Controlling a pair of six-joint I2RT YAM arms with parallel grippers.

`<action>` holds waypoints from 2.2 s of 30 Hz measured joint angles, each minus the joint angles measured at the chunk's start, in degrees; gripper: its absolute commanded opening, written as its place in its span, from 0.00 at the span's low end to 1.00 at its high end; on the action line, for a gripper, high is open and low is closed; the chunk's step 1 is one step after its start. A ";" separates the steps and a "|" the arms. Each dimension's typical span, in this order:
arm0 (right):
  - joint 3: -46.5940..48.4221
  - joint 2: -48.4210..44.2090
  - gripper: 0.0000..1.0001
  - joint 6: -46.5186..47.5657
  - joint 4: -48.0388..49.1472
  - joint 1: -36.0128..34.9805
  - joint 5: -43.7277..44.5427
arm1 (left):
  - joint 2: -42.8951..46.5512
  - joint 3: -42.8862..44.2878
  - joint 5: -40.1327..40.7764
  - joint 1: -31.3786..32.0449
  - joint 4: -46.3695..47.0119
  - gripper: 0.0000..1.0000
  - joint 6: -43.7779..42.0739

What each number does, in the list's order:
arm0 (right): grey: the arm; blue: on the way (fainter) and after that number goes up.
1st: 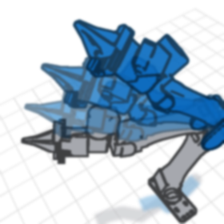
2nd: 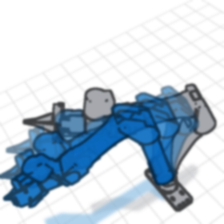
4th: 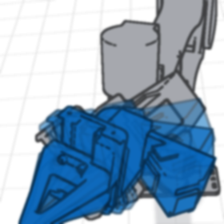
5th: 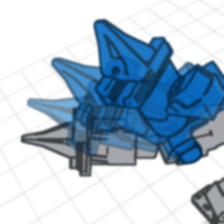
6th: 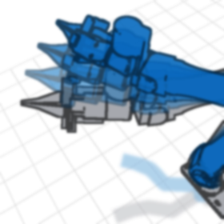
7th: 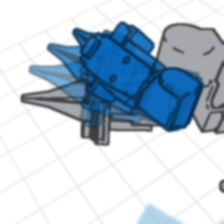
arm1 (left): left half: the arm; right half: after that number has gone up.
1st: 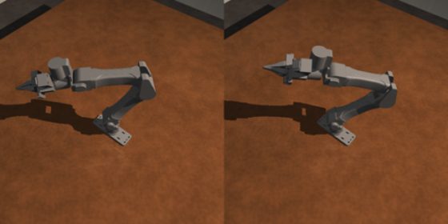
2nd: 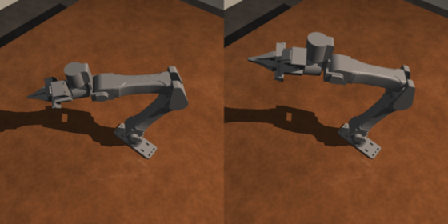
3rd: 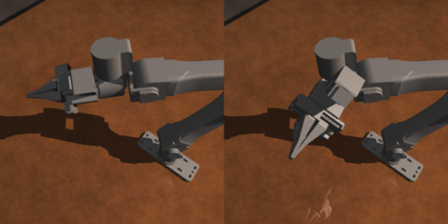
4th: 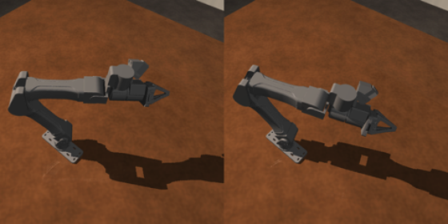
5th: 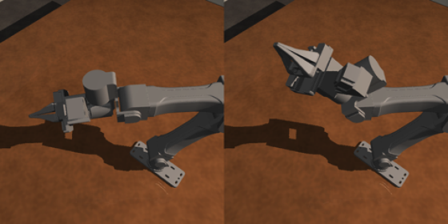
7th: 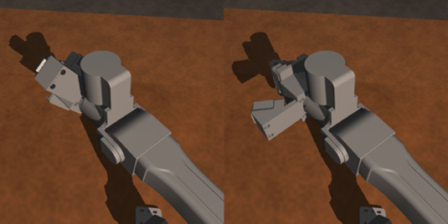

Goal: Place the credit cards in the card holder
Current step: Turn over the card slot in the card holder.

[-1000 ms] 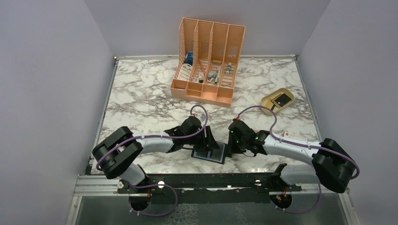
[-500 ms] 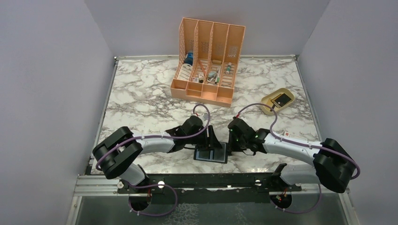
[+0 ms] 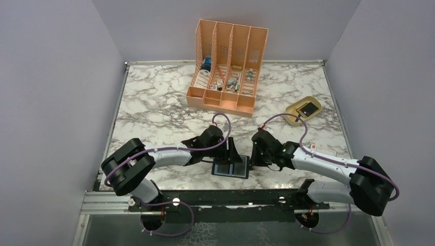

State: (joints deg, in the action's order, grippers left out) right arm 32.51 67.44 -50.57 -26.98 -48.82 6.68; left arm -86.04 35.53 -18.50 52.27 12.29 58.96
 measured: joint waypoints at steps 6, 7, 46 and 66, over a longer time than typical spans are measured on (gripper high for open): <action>-0.90 2.40 0.20 -0.22 1.01 0.00 -0.04 | -0.11 0.04 0.66 0.00 -0.98 0.57 -0.87; -1.05 2.69 0.20 -0.22 1.29 0.00 -0.07 | -0.24 0.04 0.66 0.00 -0.98 0.57 -0.92; 4.28 3.93 0.24 3.28 7.72 -2.62 -7.39 | 10.97 -4.35 0.26 -13.51 -9.64 0.58 -6.91; 8.61 19.37 0.23 0.68 16.00 -5.60 -12.02 | 16.52 -14.80 -11.06 -18.03 -0.15 0.59 -2.25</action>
State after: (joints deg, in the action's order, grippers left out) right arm 41.12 86.80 -49.89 -10.98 -54.41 -5.34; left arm -69.52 20.73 -29.56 34.24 12.14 56.71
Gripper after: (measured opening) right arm 0.234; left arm 0.589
